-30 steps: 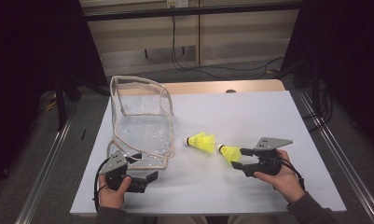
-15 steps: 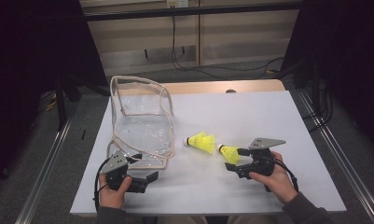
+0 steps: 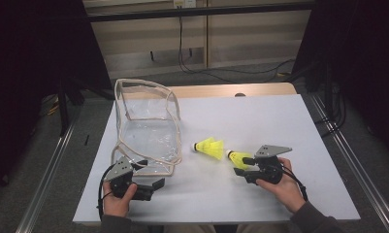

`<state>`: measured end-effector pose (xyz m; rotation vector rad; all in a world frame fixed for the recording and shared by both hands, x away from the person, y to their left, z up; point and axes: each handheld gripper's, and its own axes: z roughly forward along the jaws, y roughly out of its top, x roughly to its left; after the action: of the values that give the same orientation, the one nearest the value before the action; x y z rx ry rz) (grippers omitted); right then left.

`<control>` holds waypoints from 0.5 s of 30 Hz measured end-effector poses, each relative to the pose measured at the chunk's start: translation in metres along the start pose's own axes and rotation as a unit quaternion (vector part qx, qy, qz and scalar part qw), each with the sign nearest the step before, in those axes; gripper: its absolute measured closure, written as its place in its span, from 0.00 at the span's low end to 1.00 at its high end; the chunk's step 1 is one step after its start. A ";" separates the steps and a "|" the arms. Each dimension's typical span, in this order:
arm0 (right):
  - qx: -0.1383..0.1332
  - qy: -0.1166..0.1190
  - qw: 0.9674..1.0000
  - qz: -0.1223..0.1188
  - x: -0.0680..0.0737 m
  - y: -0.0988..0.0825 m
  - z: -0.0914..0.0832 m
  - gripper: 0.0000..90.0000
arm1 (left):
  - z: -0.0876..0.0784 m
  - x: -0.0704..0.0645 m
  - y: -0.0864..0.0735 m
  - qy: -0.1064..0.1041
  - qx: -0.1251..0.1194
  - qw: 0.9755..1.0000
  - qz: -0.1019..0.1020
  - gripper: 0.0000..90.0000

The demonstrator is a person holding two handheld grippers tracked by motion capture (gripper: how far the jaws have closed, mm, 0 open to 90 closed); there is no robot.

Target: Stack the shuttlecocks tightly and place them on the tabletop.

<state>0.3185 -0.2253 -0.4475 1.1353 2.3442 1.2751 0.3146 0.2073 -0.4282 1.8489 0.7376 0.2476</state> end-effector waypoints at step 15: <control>-0.009 -0.020 1.000 -0.001 0.001 0.002 0.004 0.87 | 0.000 0.000 0.000 0.000 -0.002 1.000 0.000 0.03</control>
<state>0.3210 -0.2211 -0.4480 1.1414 2.2999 1.2591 0.3148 0.2071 -0.4283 1.8454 0.7365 0.2492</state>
